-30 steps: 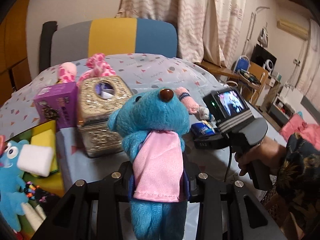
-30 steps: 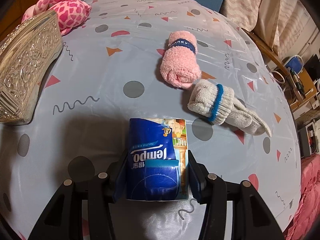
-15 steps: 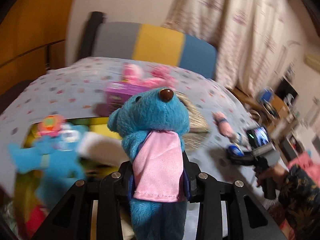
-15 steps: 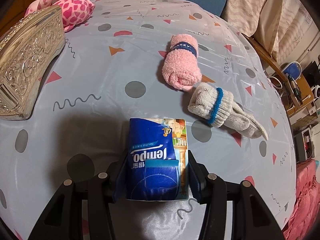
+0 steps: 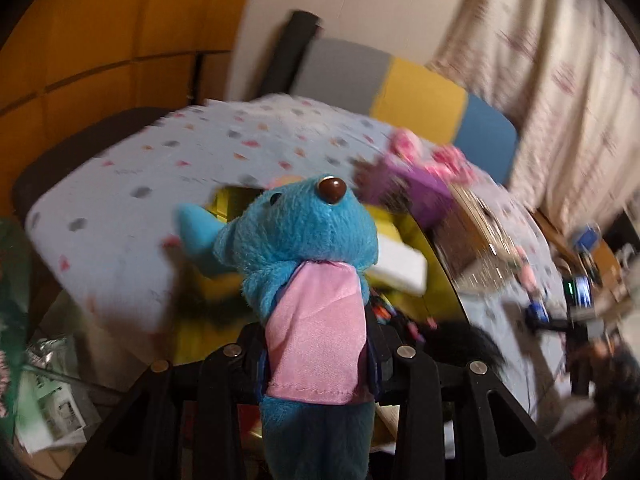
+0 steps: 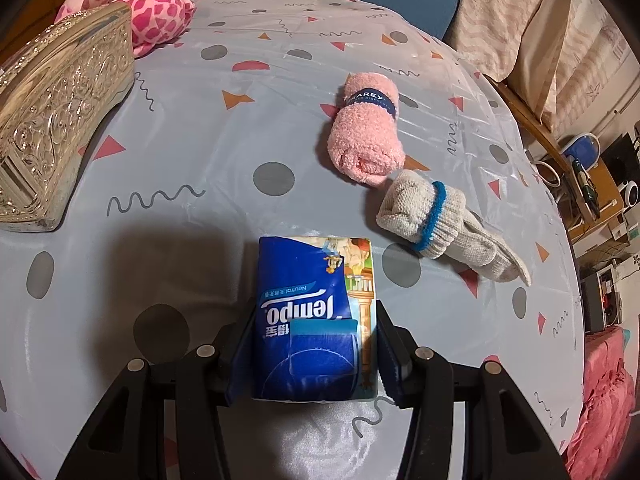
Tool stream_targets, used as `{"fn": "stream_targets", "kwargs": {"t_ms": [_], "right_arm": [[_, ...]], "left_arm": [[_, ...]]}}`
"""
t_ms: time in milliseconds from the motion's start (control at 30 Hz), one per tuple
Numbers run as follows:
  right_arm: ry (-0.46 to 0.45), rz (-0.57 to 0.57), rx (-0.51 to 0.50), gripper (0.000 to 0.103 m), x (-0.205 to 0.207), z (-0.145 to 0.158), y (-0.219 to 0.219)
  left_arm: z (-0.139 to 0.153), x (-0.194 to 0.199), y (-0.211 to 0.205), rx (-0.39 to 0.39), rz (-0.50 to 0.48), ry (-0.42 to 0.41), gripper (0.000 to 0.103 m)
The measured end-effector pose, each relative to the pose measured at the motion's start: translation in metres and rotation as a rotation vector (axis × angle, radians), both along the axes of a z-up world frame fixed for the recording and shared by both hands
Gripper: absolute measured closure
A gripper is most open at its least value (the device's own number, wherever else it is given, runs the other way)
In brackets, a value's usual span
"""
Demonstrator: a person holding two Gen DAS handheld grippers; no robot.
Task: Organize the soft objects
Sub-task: 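Carry the blue teddy into the gold tray with the left tool while the right tool holds the tissue pack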
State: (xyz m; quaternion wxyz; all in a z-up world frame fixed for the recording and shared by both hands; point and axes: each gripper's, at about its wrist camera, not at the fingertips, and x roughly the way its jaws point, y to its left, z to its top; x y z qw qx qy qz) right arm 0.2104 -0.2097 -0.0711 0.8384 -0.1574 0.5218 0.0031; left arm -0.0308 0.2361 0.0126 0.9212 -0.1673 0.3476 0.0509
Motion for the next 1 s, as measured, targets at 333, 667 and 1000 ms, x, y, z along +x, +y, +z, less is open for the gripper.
{"fn": "stream_targets", "kwargs": {"t_ms": [333,667,1000], "right_arm": [[-0.002,0.000,-0.011,0.050,-0.003,0.000,0.002],[-0.004,0.004,-0.021,0.050,-0.004,0.000,0.002],[-0.010,0.010,-0.036,0.050,-0.006,0.000,0.006]], "left_arm": [[-0.047,0.027,-0.031,0.077,-0.119,0.150,0.057],[-0.025,0.002,-0.024,0.115,-0.106,0.092,0.047],[-0.046,0.010,-0.021,0.188,-0.054,0.177,0.074]]}}
